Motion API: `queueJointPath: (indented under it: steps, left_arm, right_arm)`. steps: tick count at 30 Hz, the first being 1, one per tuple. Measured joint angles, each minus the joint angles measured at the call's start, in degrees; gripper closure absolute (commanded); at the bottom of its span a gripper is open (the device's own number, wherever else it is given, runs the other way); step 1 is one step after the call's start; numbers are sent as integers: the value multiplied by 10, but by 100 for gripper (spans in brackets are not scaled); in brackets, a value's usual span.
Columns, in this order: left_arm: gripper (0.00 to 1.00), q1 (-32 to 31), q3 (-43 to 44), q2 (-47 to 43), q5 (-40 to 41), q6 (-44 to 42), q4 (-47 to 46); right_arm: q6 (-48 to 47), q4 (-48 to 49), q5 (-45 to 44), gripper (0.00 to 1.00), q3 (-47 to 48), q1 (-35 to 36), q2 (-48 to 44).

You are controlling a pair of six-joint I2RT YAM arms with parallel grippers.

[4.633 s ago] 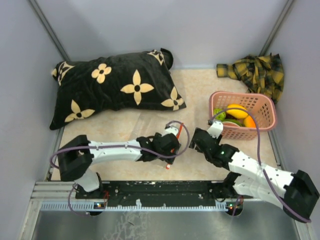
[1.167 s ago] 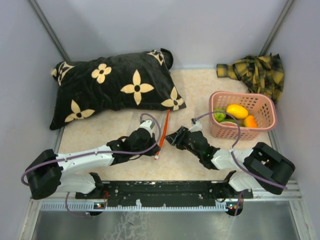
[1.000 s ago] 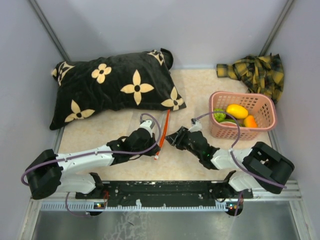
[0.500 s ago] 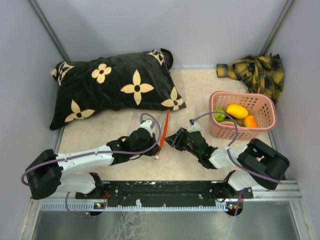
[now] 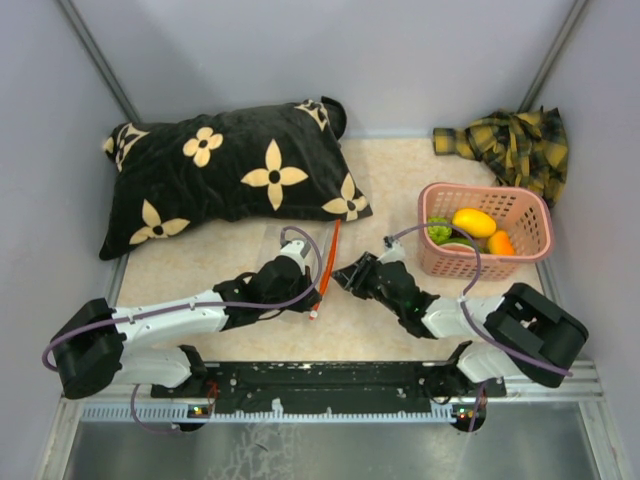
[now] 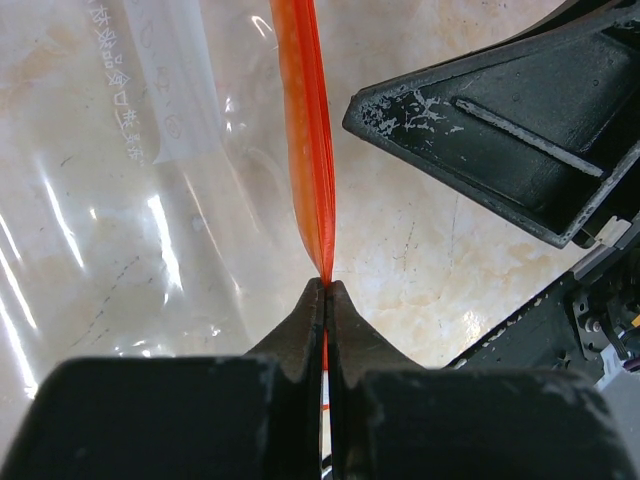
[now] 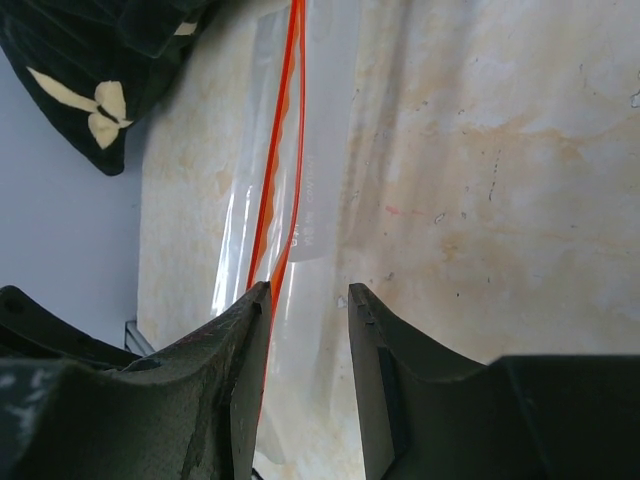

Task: Place the food in the zip-top bag and seal the zipper
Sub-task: Open the zipper of the food storage bag at the center of the board.

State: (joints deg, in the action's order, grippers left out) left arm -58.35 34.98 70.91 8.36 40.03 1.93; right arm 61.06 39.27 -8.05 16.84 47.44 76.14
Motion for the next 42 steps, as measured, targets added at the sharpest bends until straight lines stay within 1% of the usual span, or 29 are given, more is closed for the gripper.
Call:
queueJointPath:
  steps: [5, 7, 24, 29, 35, 38, 40, 41, 42]
  left_arm:
    - [100, 0, 0, 0, 0, 0, 0]
    - [100, 0, 0, 0, -1, 0, 0]
    - [100, 0, 0, 1, -14, -6, -3]
    - [100, 0, 0, 1, -17, -11, -5]
    - [100, 0, -12, -13, -20, -13, -18]
    - [100, 0, -21, -27, -20, -13, -21]
    - [100, 0, -23, -33, -20, -14, -24]
    - [99, 0, -24, -35, -20, -14, -25]
    - [97, 0, -24, -38, -19, -14, -27]
  right_arm:
    - [0, 2, 3, 63, 1, 0, 2]
    - [-1, 6, 8, 65, 2, 0, 8]
    - [-5, 28, 35, 65, 20, 0, 35]
    - [-5, 33, 41, 67, 24, -1, 53]
    - [-5, 41, 50, 76, 29, -1, 78]
    - [-7, 38, 57, 86, 39, -1, 87]
    - [-13, 34, 61, 98, 49, -1, 90]
    - [-16, 31, 64, 100, 54, -1, 90]
    - [-19, 26, 65, 100, 58, -1, 90]
